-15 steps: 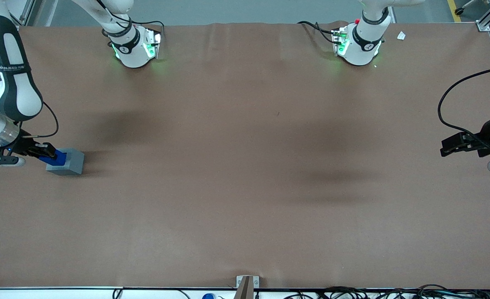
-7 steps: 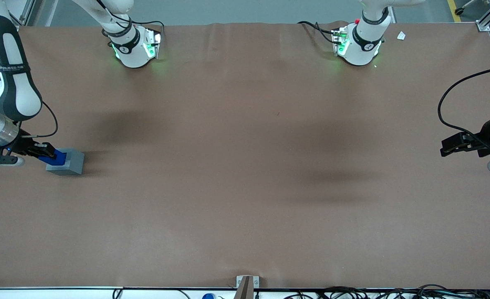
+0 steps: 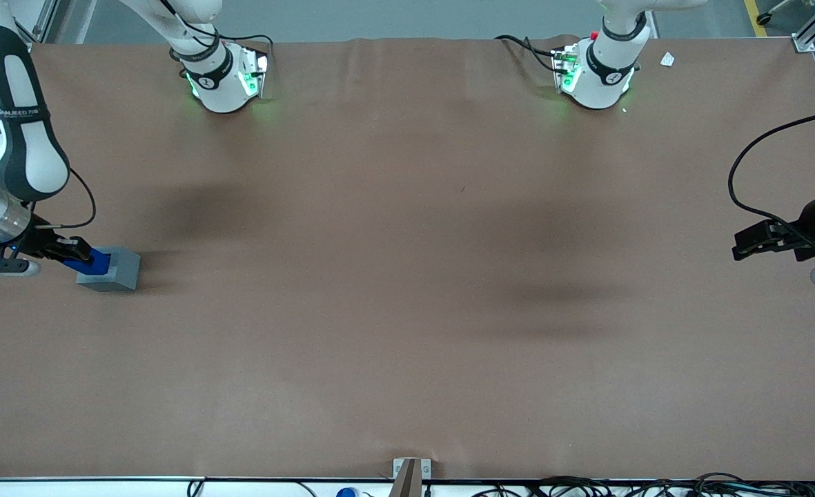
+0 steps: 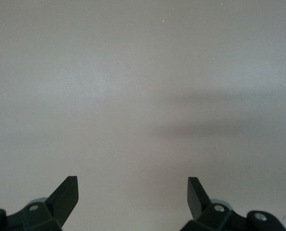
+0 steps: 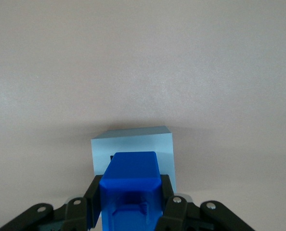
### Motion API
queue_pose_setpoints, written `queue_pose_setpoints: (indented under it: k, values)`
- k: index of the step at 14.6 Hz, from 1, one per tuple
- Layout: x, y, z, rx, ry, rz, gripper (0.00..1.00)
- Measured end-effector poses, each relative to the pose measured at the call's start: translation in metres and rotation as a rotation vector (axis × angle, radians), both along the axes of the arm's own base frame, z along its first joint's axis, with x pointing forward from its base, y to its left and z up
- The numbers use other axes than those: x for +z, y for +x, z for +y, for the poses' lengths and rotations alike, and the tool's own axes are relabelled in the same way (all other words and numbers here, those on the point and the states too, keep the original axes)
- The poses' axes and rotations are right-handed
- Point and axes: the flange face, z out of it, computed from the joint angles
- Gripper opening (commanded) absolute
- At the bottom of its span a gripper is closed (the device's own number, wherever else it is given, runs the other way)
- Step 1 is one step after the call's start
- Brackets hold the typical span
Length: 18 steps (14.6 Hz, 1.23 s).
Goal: Insert blue part into gray base with right arm
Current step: 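Lower and press the blue block into the gray base's hole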
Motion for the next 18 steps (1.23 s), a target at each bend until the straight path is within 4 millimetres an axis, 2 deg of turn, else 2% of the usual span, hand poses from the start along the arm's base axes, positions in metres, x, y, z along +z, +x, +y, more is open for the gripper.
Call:
queue_pose_setpoints:
  k: [10,14,18]
  values:
    - [-0.0009,-0.0001,0.0007,0.001,0.001,0.002,0.14]
    - [-0.001,0.0,0.0007,0.001,0.001,0.002,0.23]
    - [-0.001,0.0,0.0007,0.001,0.001,0.002,0.2]
